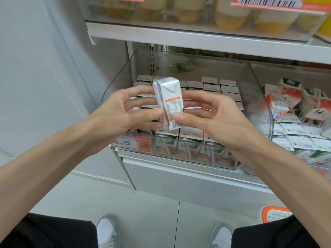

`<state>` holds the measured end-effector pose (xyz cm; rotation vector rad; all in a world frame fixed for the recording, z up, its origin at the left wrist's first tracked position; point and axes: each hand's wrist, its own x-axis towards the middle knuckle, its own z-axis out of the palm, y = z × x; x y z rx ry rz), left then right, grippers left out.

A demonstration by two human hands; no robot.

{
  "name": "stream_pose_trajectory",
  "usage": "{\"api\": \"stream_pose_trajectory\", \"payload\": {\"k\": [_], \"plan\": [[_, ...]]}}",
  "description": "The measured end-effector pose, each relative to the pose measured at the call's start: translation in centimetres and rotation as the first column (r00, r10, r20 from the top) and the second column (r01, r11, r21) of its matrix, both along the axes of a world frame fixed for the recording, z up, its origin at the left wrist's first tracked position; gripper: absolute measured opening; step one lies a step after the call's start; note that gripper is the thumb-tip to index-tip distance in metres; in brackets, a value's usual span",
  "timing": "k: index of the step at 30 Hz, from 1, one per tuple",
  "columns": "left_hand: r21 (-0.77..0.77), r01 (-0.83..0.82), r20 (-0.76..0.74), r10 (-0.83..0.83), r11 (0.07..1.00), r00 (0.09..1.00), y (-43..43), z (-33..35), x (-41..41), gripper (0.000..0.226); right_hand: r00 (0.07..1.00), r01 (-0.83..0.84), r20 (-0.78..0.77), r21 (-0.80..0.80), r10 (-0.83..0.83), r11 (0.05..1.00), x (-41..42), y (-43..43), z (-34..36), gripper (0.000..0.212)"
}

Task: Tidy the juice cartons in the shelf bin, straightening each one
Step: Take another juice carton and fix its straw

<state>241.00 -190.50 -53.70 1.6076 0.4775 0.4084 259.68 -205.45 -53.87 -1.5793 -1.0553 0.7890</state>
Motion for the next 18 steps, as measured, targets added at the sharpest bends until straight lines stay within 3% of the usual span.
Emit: {"api": "stream_pose_trajectory", "payload": {"k": [6,12,18], "plan": [[0.094,-0.081,0.009,0.080,0.992,0.997,0.5,-0.6,-0.2,0.048,0.992,-0.092,-0.084,0.033,0.094,0.995,-0.4,0.0,-0.2,0.028],[0.124,-0.075,0.012,0.074,0.989,0.997,0.3,-0.3,-0.6,0.049,0.995,-0.101,0.010,0.014,0.101,0.995,-1.0,0.0,0.1,0.027],[0.124,-0.092,0.013,0.091,0.988,0.996,0.1,-0.3,-0.5,0.048,0.999,-0.031,-0.023,-0.013,0.030,0.999,-0.9,0.2,-0.2,0.033]]}}
